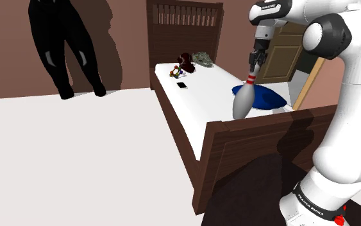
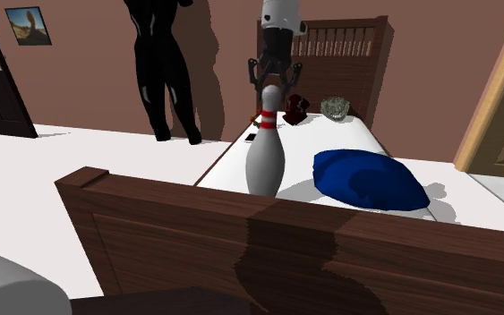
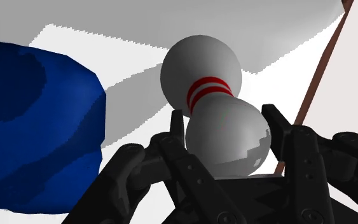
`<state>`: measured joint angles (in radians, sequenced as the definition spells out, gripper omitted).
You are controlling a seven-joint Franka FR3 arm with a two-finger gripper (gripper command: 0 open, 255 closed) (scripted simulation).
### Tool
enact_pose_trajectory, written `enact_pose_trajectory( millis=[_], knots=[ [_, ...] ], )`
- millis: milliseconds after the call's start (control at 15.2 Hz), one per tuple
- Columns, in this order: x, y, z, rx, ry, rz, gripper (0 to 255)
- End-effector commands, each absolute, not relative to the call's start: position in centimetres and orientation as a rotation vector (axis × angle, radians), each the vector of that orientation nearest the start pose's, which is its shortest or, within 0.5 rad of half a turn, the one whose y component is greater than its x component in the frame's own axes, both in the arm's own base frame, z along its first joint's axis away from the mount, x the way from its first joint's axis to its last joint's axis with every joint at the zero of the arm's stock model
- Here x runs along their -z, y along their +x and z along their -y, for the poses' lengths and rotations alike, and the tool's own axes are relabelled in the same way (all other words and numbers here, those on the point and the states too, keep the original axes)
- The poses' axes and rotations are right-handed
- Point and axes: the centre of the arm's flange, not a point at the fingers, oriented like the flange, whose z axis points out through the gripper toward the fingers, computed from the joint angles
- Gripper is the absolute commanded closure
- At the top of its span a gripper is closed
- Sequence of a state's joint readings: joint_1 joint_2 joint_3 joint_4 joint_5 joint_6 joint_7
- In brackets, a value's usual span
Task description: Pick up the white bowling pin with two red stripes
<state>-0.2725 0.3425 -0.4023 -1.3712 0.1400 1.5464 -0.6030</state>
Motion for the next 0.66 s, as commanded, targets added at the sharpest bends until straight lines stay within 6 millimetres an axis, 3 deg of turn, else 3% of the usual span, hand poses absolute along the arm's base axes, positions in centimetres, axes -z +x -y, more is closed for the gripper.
enact_pose_trajectory(
  millis=[0, 462, 594],
  knots=[
    [-53.5, 53.1, 35.7, -0.163, -3.047, -0.101, 255],
    [-57.2, 53.1, 35.7, -0.163, -3.047, -0.101, 255],
    [-57.3, 53.1, 35.7, -0.163, -3.047, -0.101, 255]
  ],
)
